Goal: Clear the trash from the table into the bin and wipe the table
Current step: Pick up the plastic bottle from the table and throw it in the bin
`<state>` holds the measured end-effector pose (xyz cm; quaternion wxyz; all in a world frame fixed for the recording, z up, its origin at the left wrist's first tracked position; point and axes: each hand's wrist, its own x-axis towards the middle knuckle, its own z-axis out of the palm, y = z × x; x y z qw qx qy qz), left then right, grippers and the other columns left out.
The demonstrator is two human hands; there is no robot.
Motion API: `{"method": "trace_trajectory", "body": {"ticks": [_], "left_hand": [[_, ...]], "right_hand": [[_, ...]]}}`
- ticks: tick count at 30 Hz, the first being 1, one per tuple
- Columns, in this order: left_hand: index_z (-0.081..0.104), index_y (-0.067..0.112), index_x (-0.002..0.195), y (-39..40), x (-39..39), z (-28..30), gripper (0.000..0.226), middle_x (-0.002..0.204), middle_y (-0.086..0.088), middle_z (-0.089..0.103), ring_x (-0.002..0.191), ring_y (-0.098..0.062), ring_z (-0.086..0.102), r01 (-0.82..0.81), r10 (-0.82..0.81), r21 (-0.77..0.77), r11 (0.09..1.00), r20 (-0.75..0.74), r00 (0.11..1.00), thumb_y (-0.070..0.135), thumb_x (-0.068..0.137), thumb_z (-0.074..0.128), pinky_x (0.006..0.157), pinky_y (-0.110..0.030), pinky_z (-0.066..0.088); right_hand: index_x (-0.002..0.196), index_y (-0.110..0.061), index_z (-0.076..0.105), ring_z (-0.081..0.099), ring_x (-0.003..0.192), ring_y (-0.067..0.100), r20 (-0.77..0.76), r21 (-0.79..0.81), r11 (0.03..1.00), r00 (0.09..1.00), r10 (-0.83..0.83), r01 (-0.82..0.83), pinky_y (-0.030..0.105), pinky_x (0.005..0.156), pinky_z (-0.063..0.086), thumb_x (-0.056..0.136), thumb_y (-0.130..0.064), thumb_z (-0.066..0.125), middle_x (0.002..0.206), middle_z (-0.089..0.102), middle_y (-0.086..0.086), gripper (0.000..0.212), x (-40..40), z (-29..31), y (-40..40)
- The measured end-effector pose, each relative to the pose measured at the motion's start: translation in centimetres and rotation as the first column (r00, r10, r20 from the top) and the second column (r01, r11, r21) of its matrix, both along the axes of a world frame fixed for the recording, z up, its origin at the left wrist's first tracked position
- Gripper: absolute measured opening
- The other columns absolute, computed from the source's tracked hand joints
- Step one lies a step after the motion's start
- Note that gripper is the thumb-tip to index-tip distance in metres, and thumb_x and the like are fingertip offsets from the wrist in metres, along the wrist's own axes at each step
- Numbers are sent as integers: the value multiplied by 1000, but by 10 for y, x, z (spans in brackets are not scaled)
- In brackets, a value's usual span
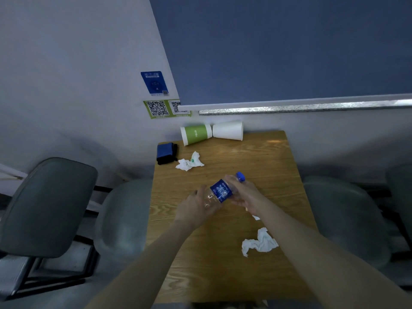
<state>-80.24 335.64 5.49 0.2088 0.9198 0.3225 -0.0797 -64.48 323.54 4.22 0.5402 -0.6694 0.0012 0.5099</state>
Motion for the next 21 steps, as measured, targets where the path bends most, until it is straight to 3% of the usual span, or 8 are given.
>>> {"method": "trace_trajectory", "body": {"ticks": [4, 8, 12, 14, 17, 19, 21], "left_hand": [[44, 33, 134, 1, -12, -2, 82, 112, 3, 63, 95, -20, 64, -48, 60, -111, 993, 105, 993, 90, 78, 26, 82, -46, 55], [55, 26, 128, 5, -20, -11, 80, 108, 9, 67, 94, -12, 66, -182, 254, -328, 927, 190, 948, 86, 84, 26, 81, -38, 56], [61, 24, 103, 0, -19, -15, 67, 97, 5, 69, 84, -7, 64, -208, 360, -544, 813, 189, 914, 83, 84, 34, 71, -28, 49], [61, 27, 94, -6, -14, -17, 54, 92, 5, 68, 86, -15, 66, -166, 341, -617, 770, 178, 923, 76, 89, 39, 80, -38, 55], [62, 27, 95, -21, -5, -18, 51, 85, 15, 57, 85, -13, 59, -94, 245, -624, 776, 161, 956, 72, 92, 39, 87, -39, 52], [57, 29, 90, -40, 2, -15, 45, 90, 10, 61, 89, -19, 63, -45, 187, -658, 752, 147, 971, 71, 93, 40, 88, -47, 56], [59, 21, 100, -53, 9, -12, 52, 100, -1, 67, 92, -27, 68, -23, 150, -656, 754, 139, 979, 69, 94, 40, 85, -51, 58]], "right_hand": [[115, -35, 67, 72, 97, 18, 22, -13, 988, 987, -156, 156, 31, 69, 58, 78, -58, 74, 108, 73, -1, 44, -9, 5, -7], [125, -28, 63, 70, 99, 22, 18, -26, 955, 955, -295, 295, 34, 73, 59, 84, -52, 73, 113, 70, 5, 49, -22, 11, -22], [129, -25, 61, 67, 105, 25, 2, -30, 901, 901, -433, 433, 40, 86, 59, 86, -47, 72, 118, 67, 8, 49, -39, 14, -45], [129, -23, 60, 68, 105, 26, 0, -42, 864, 865, -502, 502, 38, 84, 59, 87, -46, 73, 117, 67, 9, 50, -47, 19, -59], [126, -18, 60, 69, 101, 26, -1, -72, 787, 789, -614, 612, 34, 77, 59, 86, -43, 74, 115, 68, 11, 49, -59, 26, -86], [124, -13, 59, 69, 99, 27, -11, -84, 720, 722, -691, 688, 34, 74, 59, 86, -40, 74, 112, 69, 12, 49, -66, 28, -110], [124, -10, 58, 70, 99, 28, -18, -72, 676, 677, -736, 733, 38, 77, 59, 86, -38, 75, 113, 68, 14, 50, -71, 30, -125]]}}
